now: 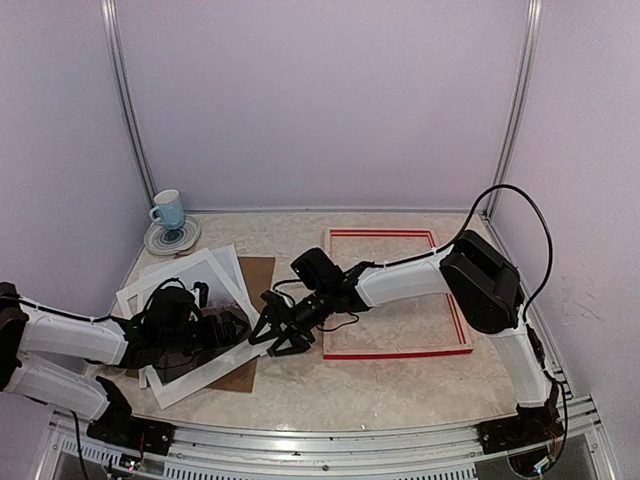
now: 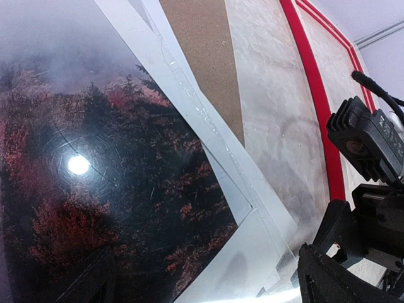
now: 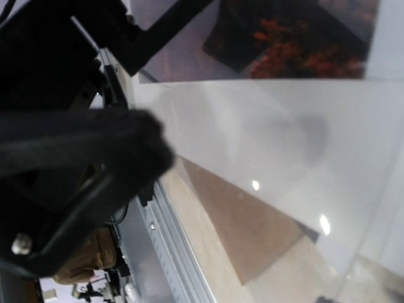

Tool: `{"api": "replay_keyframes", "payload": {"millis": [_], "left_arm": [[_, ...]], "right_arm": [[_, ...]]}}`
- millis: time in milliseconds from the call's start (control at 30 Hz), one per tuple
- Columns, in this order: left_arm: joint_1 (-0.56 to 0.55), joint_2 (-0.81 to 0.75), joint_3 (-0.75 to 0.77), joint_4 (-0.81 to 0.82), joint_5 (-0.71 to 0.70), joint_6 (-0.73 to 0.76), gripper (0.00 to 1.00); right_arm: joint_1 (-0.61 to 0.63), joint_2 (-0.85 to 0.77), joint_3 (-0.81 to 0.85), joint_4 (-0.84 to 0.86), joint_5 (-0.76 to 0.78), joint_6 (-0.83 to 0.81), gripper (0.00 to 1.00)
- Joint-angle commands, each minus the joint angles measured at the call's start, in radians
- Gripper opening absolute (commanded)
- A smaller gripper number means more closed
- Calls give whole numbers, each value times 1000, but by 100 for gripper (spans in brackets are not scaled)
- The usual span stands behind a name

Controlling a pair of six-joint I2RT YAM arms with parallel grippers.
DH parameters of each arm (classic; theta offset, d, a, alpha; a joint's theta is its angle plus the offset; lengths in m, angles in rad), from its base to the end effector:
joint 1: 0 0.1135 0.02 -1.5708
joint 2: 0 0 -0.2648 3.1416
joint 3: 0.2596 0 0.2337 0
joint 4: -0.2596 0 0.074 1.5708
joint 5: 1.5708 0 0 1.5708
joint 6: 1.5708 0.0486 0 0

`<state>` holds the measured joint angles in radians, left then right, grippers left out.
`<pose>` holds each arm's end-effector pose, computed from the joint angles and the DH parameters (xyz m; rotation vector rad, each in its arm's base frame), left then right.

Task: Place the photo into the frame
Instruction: Pick up the glass panel from the mat board.

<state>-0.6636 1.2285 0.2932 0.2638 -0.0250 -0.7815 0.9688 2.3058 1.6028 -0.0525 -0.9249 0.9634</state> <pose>0.1657 -0.1280 0.1405 -0.1527 2.3465 -0.7284 0.2420 0.4208 0.1389 0.5188 -2.3788 -1.5201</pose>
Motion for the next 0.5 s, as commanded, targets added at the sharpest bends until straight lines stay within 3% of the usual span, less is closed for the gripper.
{"api": "replay_keyframes", "payload": {"millis": [0, 300, 467], "left_arm": [[-7, -3, -5, 3, 19, -4, 99], [-7, -9, -1, 0, 19, -4, 99], [-8, -7, -3, 3, 19, -7, 99]], "right_arm": [[2, 24, -4, 48, 6, 29, 71], [-2, 18, -48, 81, 23, 70, 56], [-4, 21, -78, 125, 19, 105, 36]]}}
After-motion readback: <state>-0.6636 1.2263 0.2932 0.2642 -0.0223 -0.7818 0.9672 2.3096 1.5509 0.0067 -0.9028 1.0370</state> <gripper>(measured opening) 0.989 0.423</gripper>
